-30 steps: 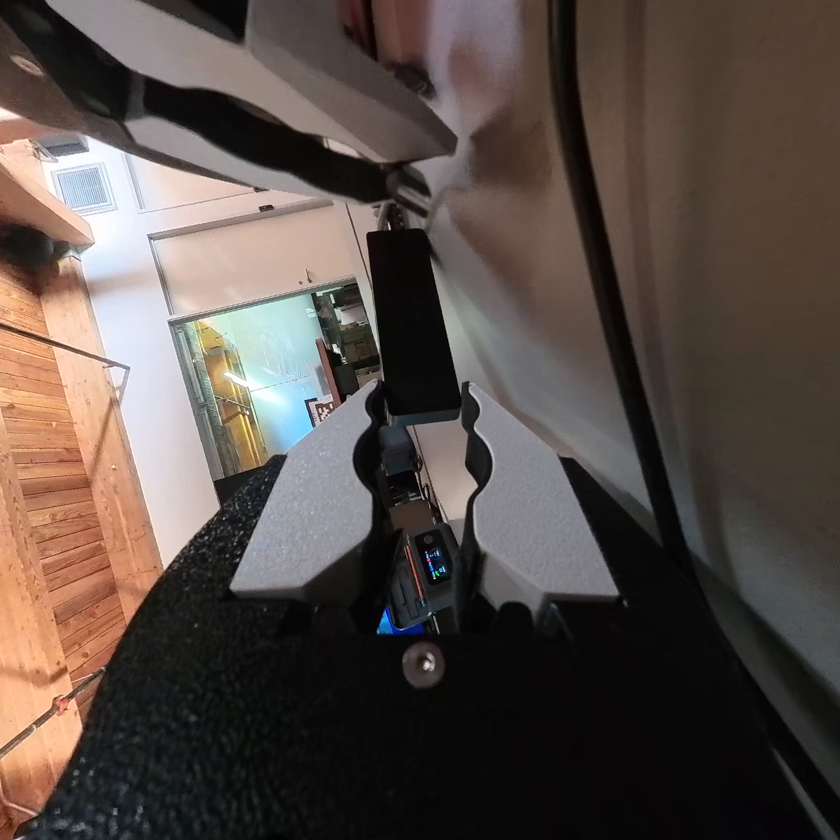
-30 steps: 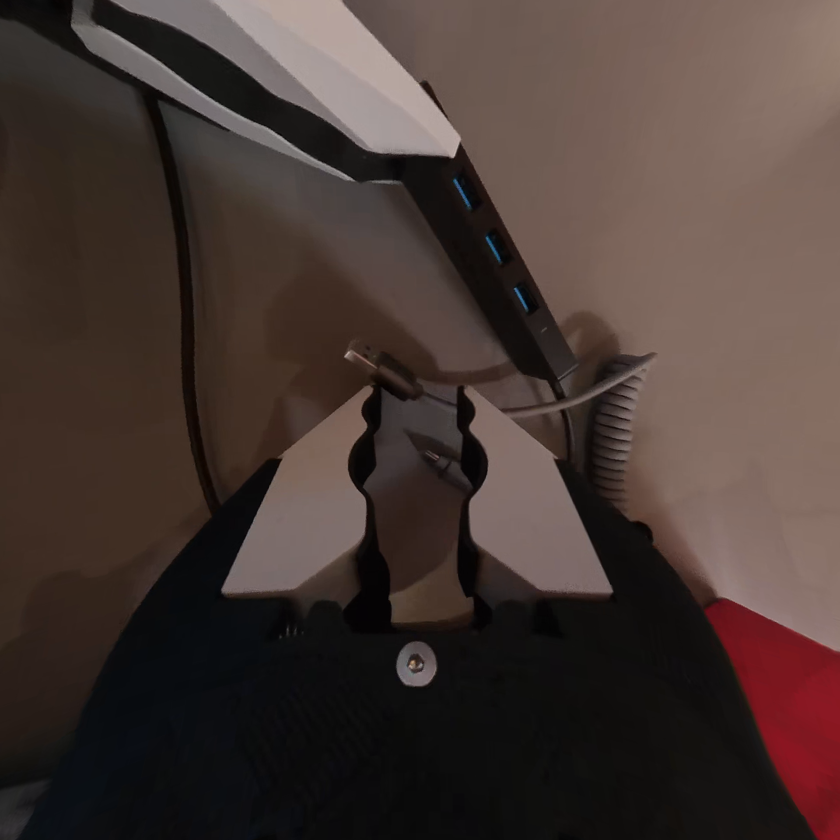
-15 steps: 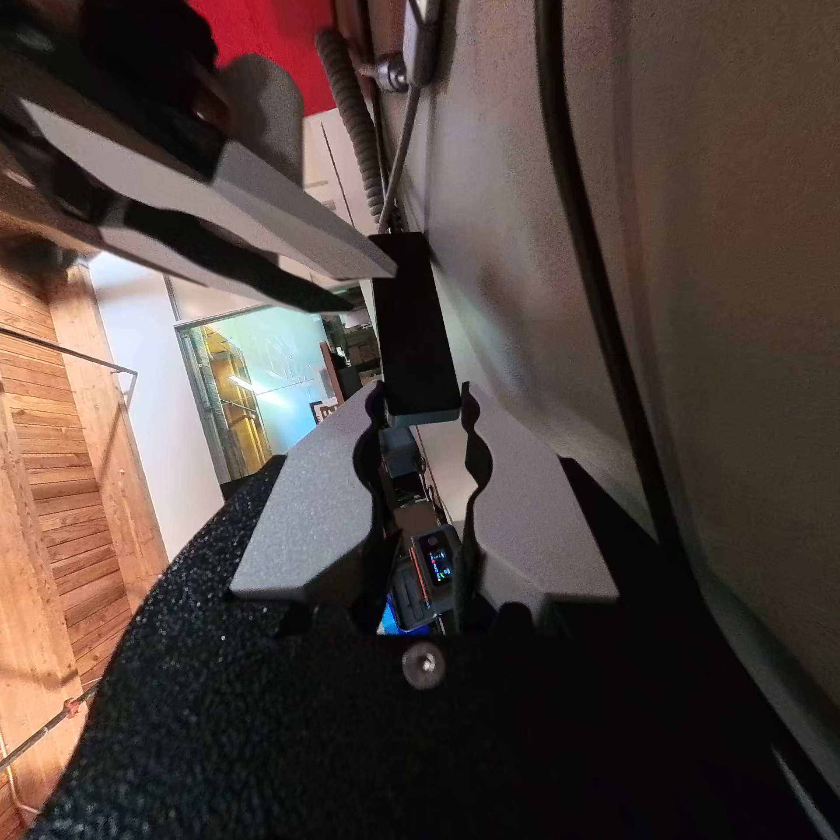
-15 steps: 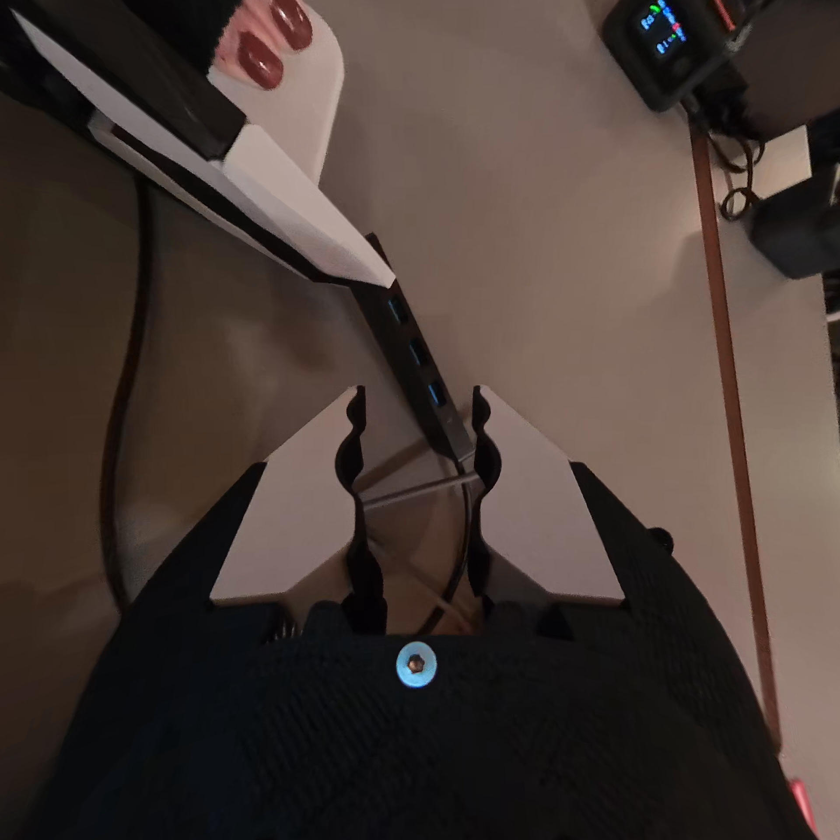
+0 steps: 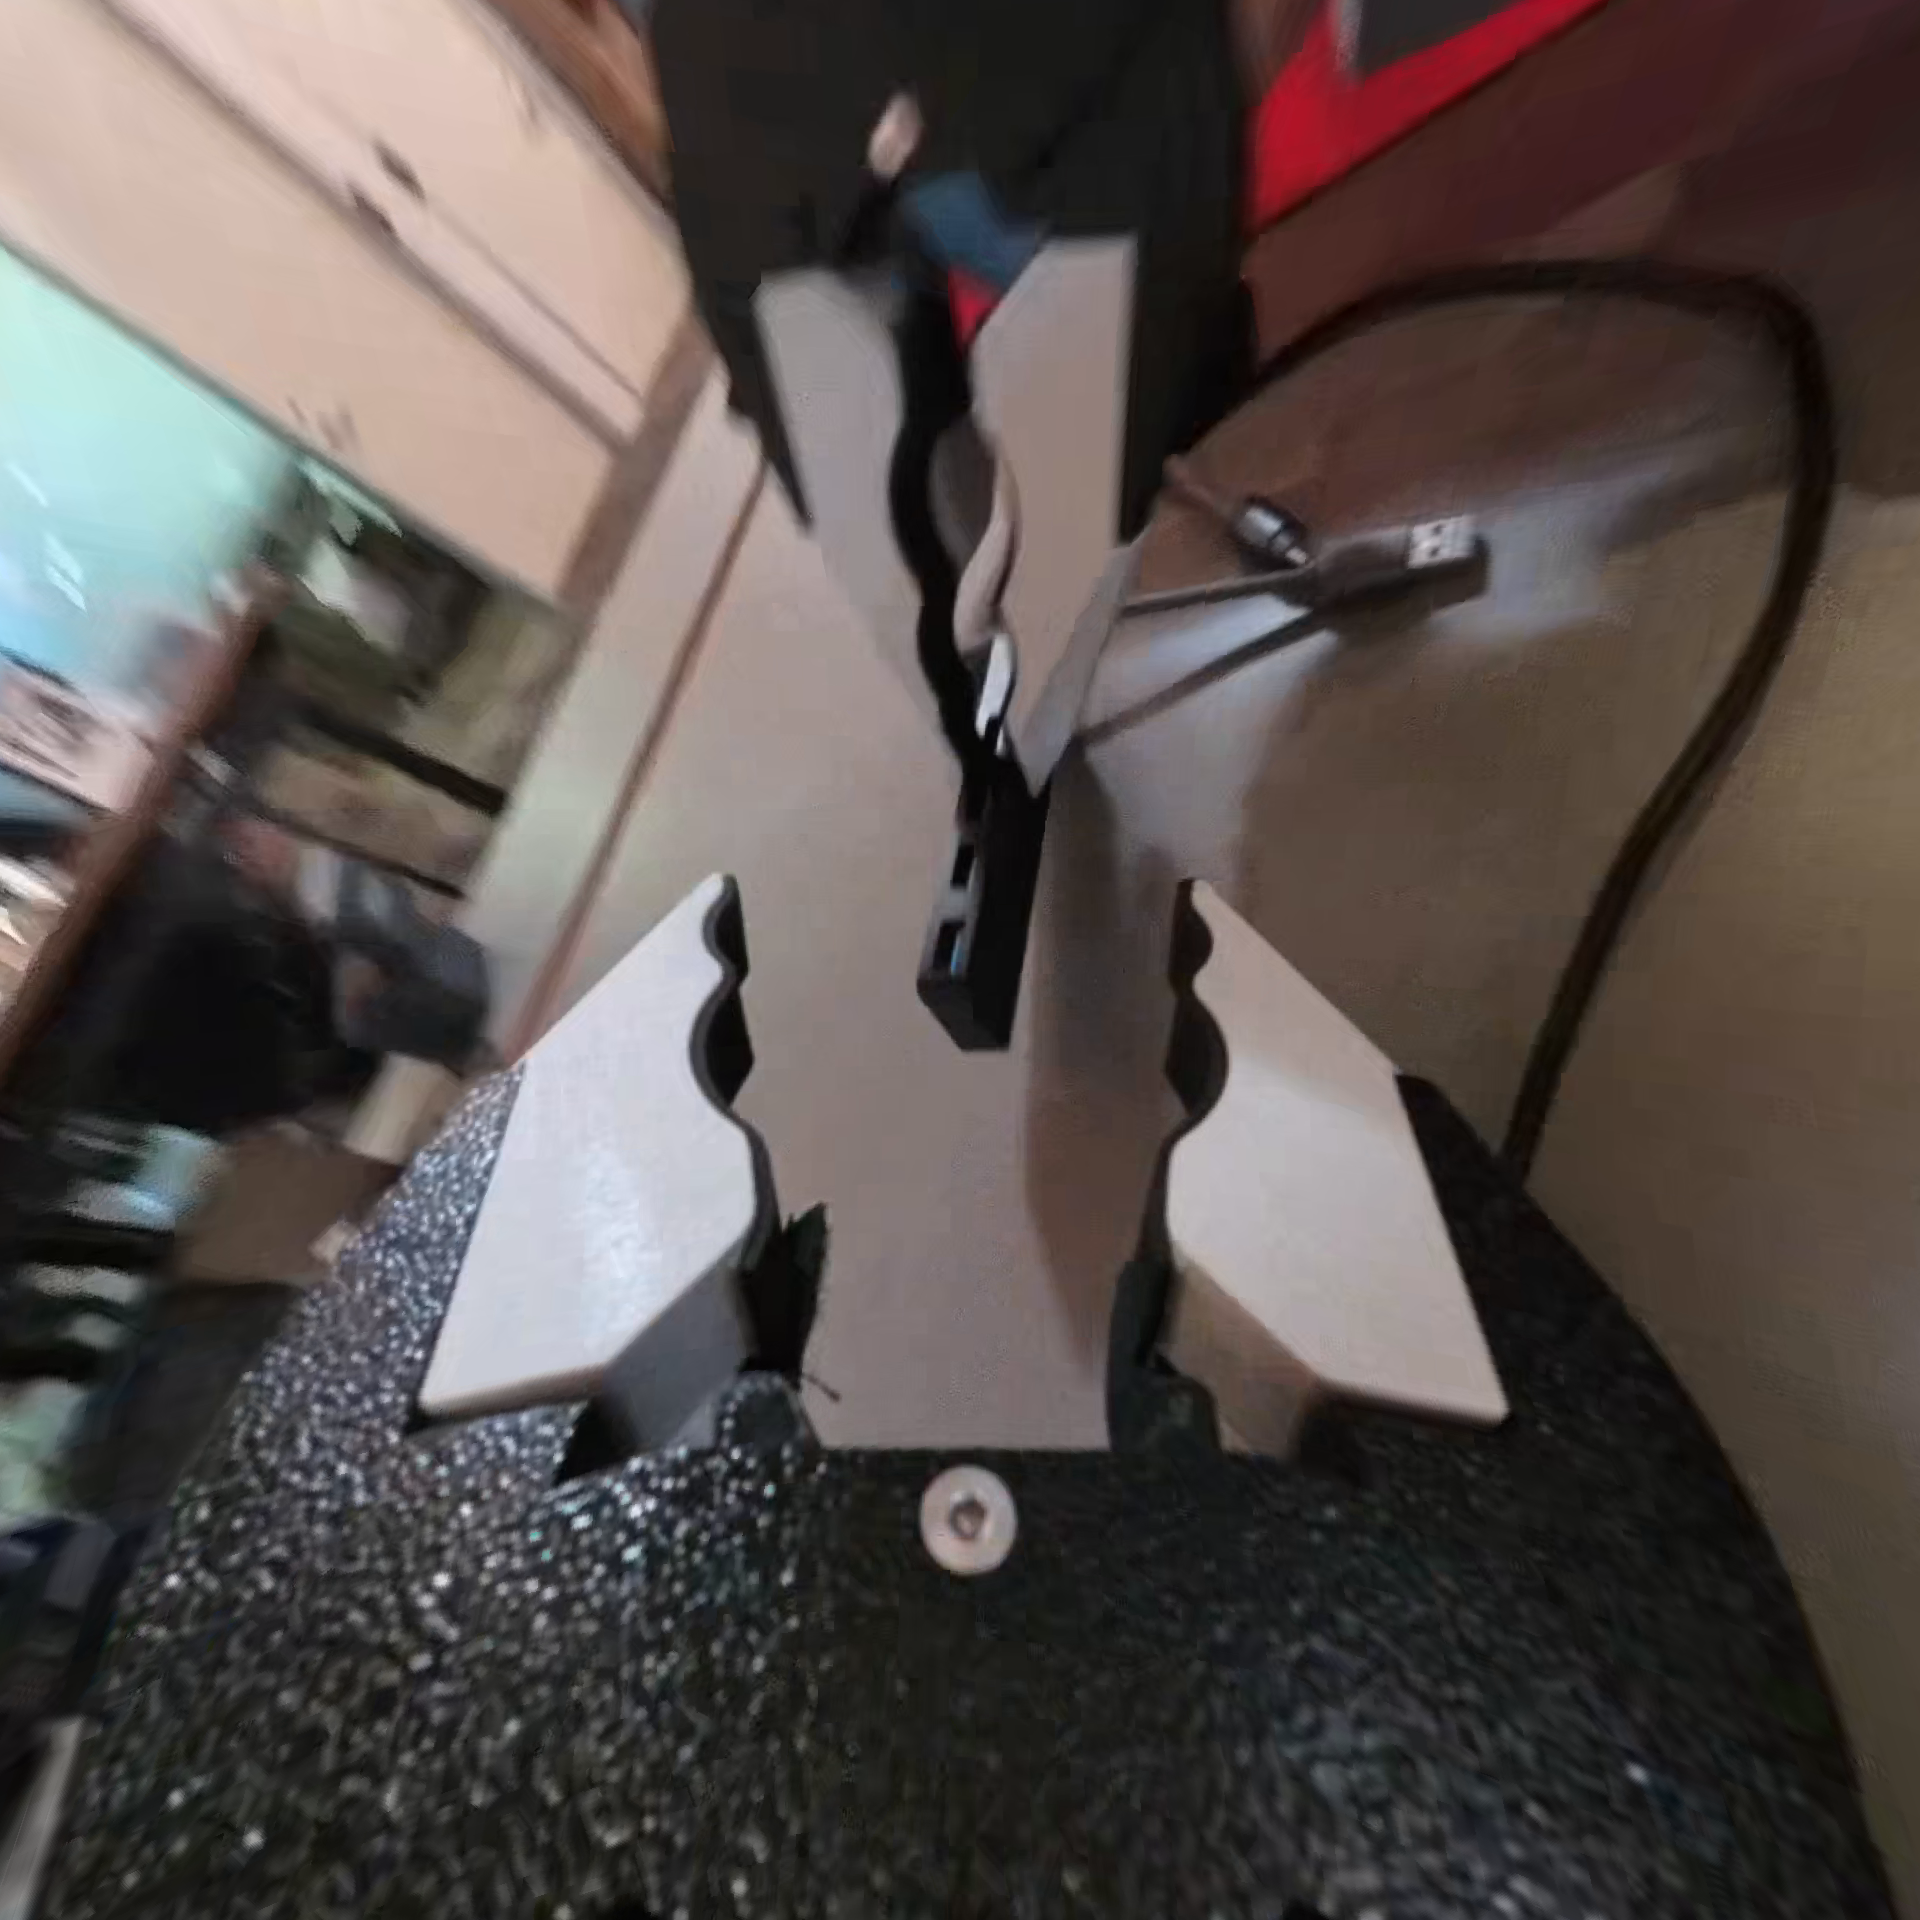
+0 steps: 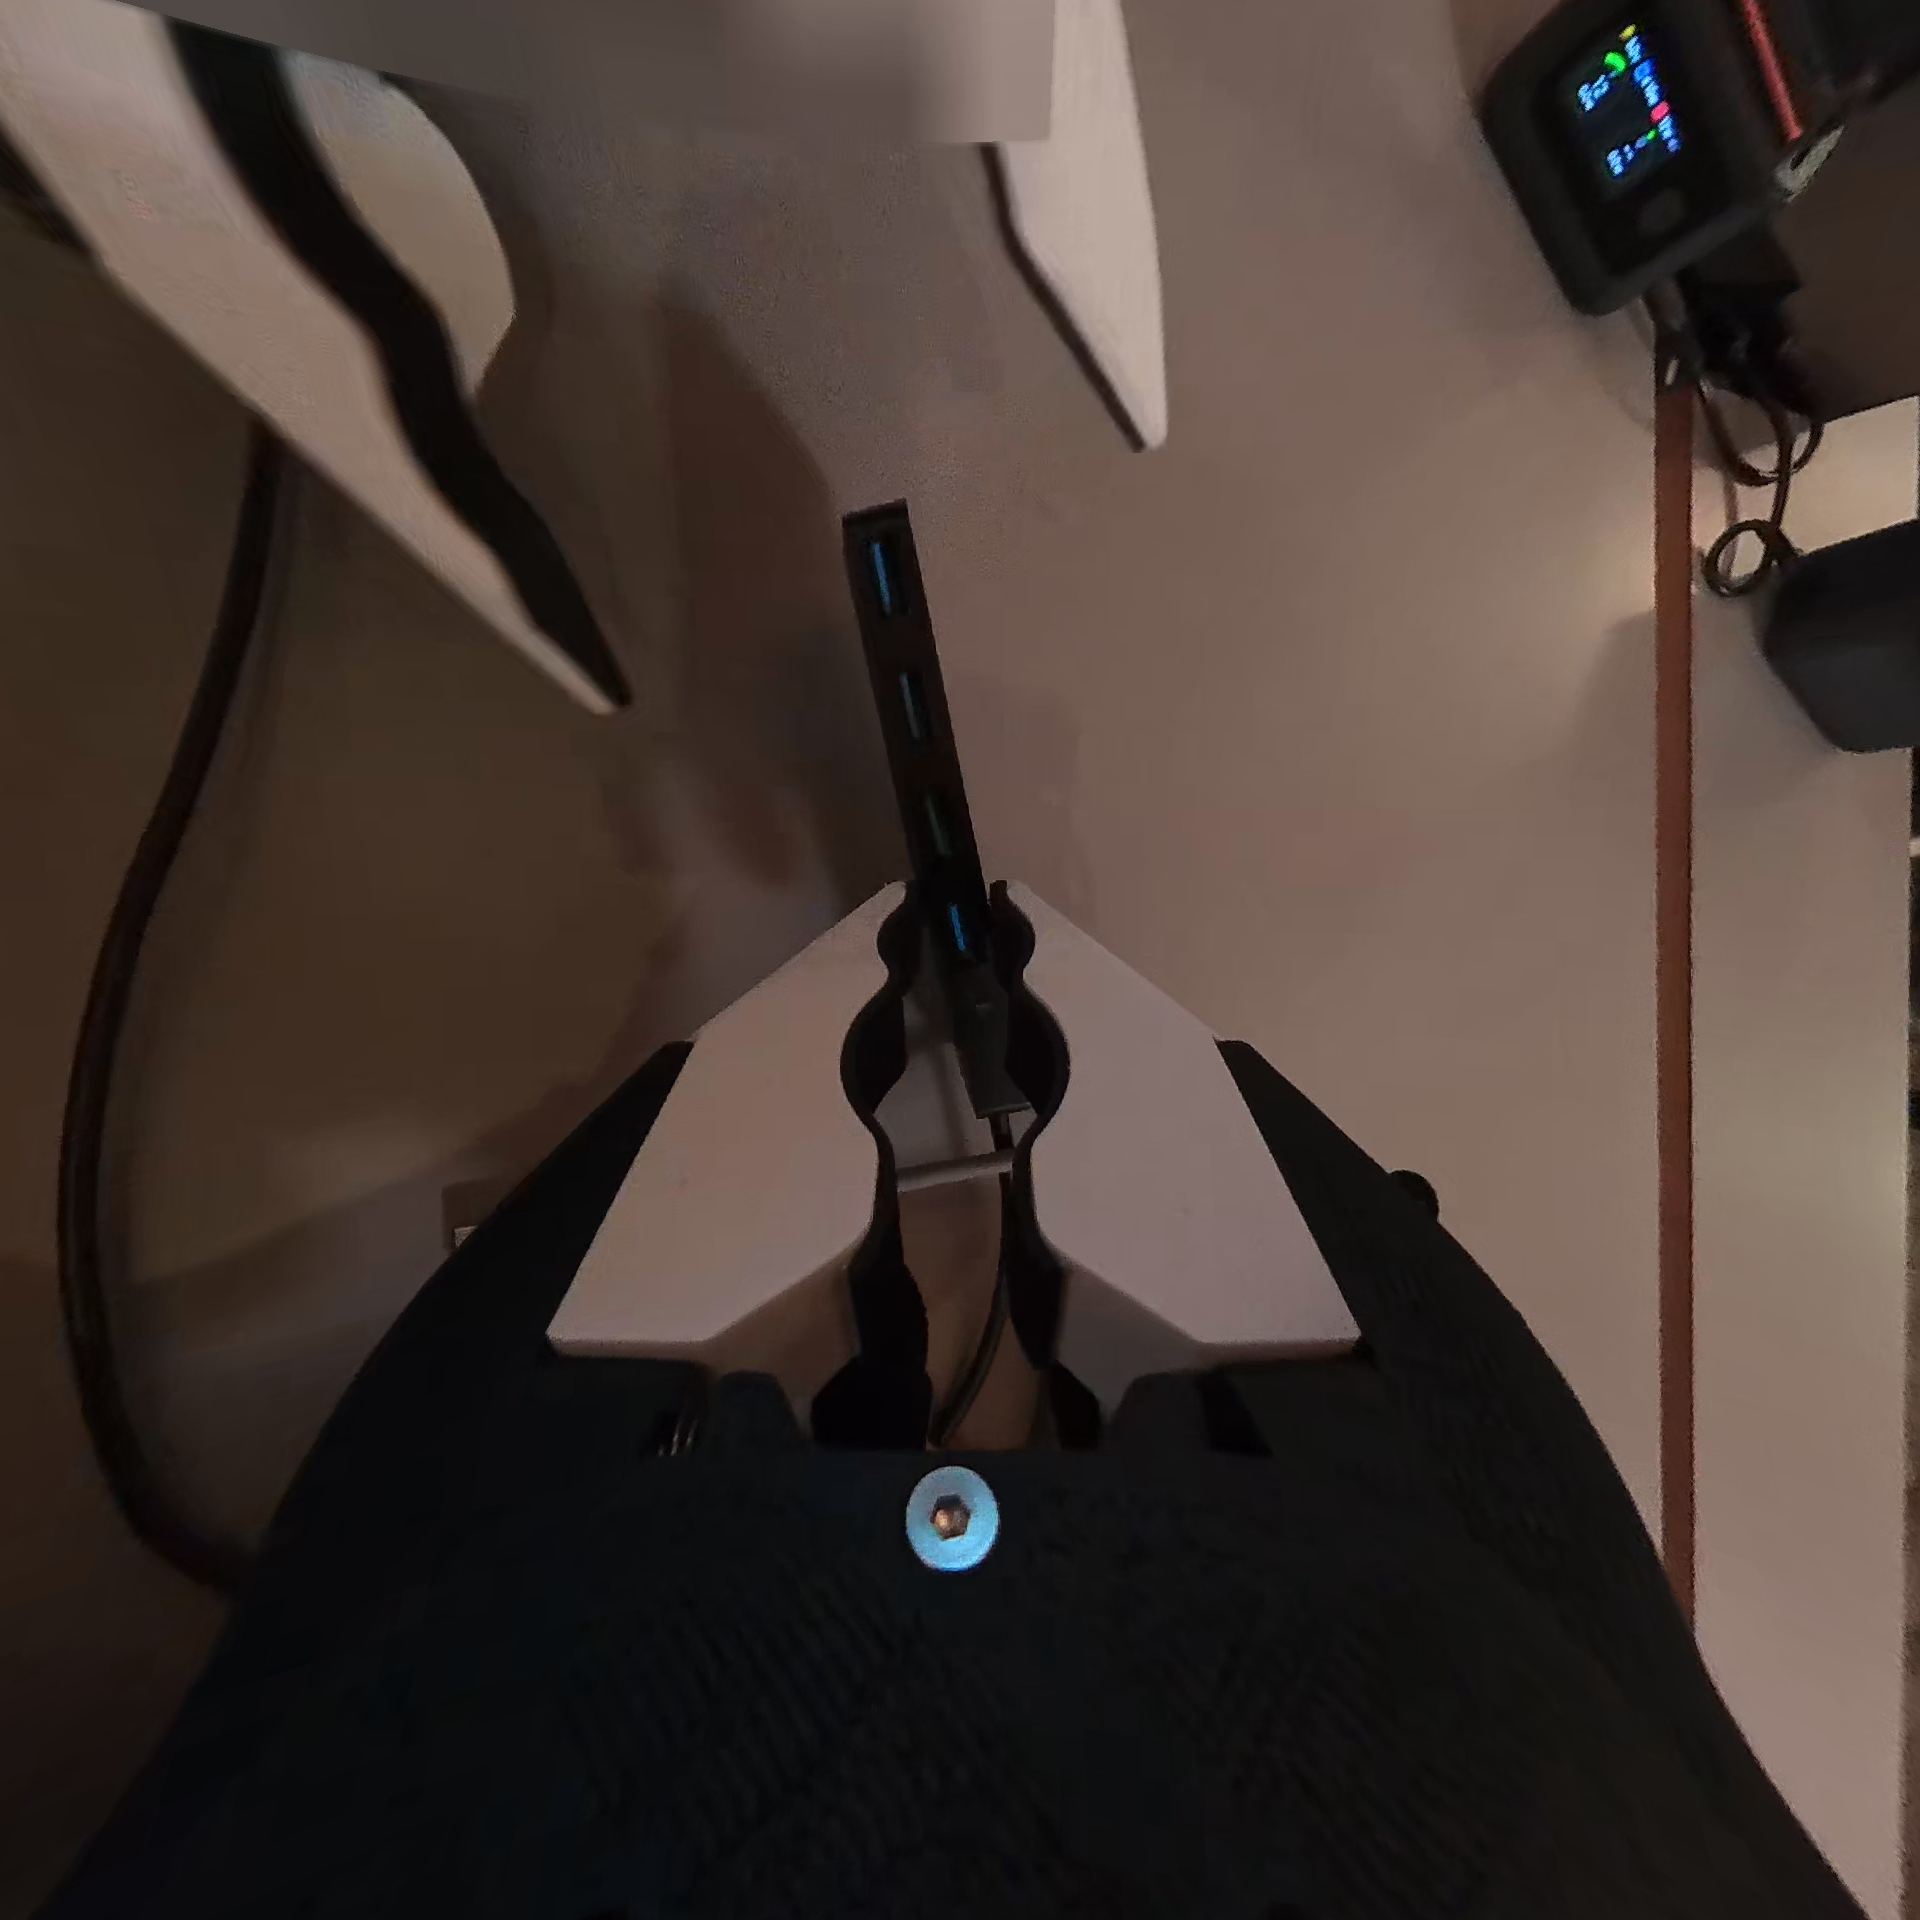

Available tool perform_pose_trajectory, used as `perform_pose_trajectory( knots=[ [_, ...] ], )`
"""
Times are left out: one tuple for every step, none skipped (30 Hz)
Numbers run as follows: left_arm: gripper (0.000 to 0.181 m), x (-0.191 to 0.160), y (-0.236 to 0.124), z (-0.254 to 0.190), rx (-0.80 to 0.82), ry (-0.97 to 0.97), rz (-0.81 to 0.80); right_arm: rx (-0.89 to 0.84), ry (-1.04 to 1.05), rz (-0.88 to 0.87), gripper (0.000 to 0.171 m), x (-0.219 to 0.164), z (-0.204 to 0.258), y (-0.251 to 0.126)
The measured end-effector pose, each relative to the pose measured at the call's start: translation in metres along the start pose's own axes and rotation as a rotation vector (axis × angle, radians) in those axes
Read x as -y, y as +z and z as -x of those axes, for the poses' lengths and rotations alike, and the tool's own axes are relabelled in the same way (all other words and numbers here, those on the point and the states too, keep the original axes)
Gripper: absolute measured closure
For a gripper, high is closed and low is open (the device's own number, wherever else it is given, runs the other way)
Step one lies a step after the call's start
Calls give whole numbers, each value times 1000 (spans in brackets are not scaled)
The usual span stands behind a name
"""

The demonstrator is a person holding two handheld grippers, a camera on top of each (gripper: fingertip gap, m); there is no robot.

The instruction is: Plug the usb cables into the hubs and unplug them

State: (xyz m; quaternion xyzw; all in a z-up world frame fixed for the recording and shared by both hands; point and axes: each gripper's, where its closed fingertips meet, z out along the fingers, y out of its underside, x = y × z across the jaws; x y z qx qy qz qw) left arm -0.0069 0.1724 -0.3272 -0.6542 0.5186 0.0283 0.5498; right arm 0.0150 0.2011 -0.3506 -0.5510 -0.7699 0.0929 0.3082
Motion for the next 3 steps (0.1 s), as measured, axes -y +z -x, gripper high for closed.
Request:
perform_pose_trajectory(
  knots=[
    [117, -11, 3, -1, -44, -79, 38, 4, 0, -9, 160, 1, 0, -1],
    [114, -19, 7, -8, -108, -140, 65, 7, 0, -20, 161, 1, 0, -2],
    [123, -25, 10, -12, -144, -194, 75, 13, 0, -33, 161, 2, 0, -3]
  ],
)
